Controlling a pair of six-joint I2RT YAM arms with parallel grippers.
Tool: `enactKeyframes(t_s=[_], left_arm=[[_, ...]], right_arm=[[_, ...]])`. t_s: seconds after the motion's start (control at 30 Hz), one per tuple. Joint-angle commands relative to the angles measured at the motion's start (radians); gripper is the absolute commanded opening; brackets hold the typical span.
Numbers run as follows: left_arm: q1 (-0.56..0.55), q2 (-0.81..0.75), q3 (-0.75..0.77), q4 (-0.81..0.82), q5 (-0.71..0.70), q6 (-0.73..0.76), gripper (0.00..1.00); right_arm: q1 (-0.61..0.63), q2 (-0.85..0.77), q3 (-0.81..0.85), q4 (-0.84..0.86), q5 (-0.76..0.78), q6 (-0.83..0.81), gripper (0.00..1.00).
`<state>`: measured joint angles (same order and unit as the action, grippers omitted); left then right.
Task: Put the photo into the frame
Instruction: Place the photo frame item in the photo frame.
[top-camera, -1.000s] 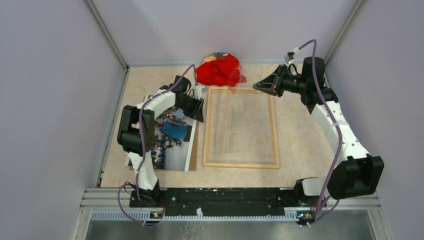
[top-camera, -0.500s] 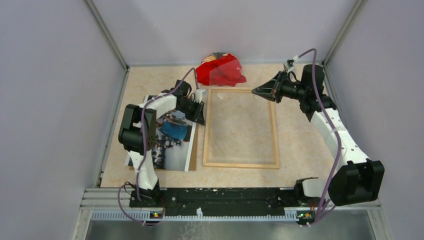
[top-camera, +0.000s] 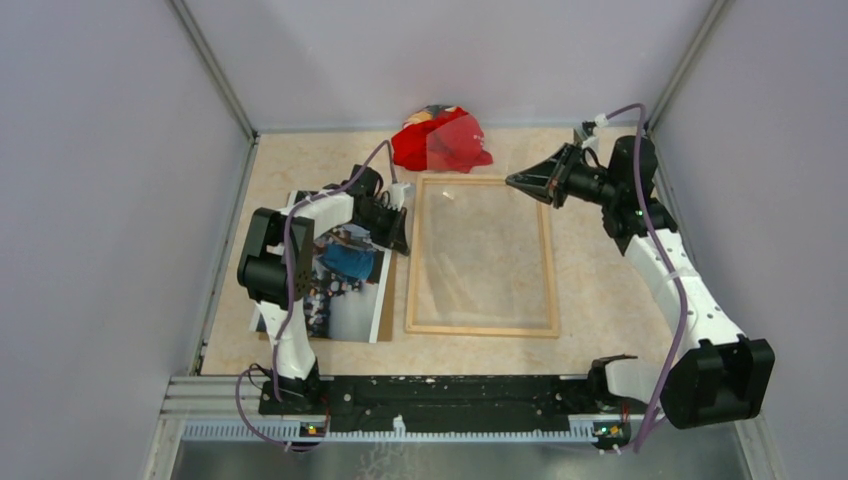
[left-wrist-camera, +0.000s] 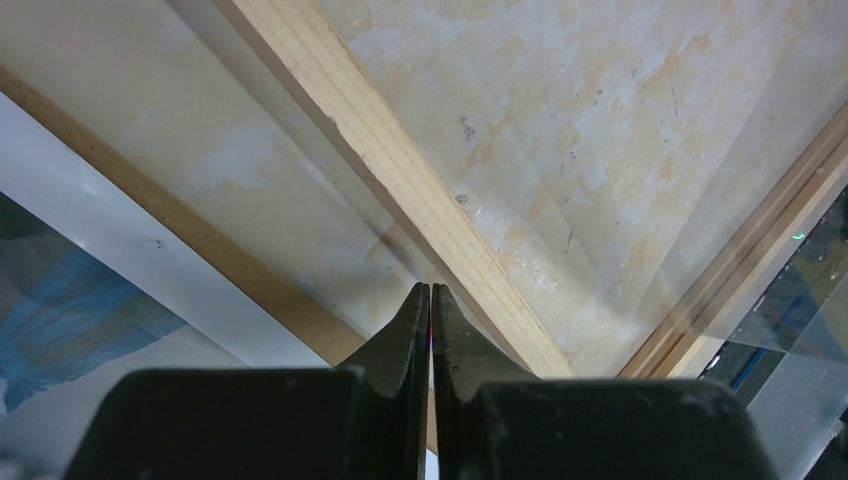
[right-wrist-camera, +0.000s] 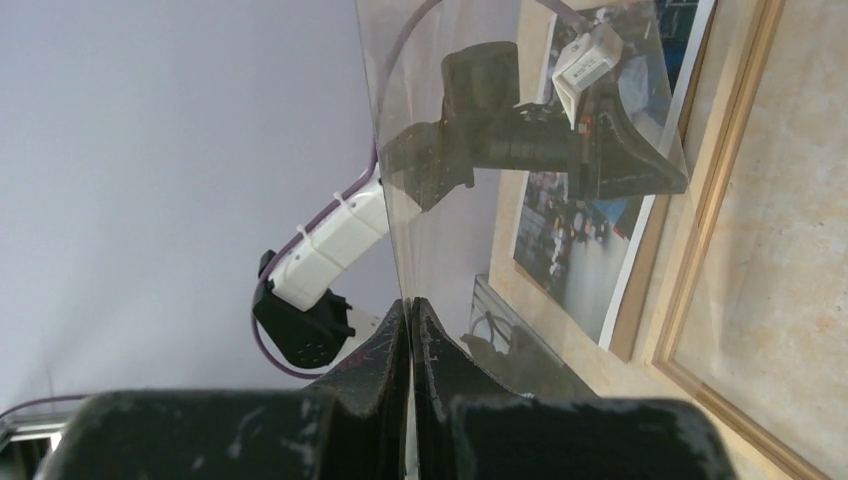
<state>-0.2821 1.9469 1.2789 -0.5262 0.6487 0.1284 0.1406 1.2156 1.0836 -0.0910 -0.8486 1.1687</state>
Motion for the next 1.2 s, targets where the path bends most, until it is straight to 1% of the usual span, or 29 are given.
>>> enactKeyframes(t_s=[0.0,0.2,0.4,0.73,0.87,1.03,1.17], left_arm=[[-0.001,0.001,-0.011,0.034,0.026,-0.004,0.07],[-0.001,0.004,-0.016,0.039,0.021,-0.012,0.0],[0.014,0.002,-0.019,0.036,0.047,-0.022,0.0],[0.049,-0.004,-0.026,0.038,0.086,-0.023,0.0],[0.049,-0.004,-0.033,0.045,0.089,-0.027,0.0],[0.05,-0.007,-0.037,0.042,0.087,-0.022,0.0],[0.053,-0.019,-0.036,0.037,0.079,-0.016,0.0]], right_arm=[[-0.004,-0.053,-0.029,0.098,0.005,0.073,0.0],[-0.003,-0.075,-0.063,0.142,0.032,0.124,0.0],[-0.002,-0.092,-0.103,0.185,0.052,0.181,0.0],[0.014,-0.121,-0.101,0.209,0.058,0.219,0.0],[0.018,-0.123,-0.134,0.269,0.056,0.261,0.0],[0.02,-0.117,-0.169,0.284,0.056,0.259,0.0],[0.019,-0.08,-0.204,0.301,0.051,0.238,0.0]])
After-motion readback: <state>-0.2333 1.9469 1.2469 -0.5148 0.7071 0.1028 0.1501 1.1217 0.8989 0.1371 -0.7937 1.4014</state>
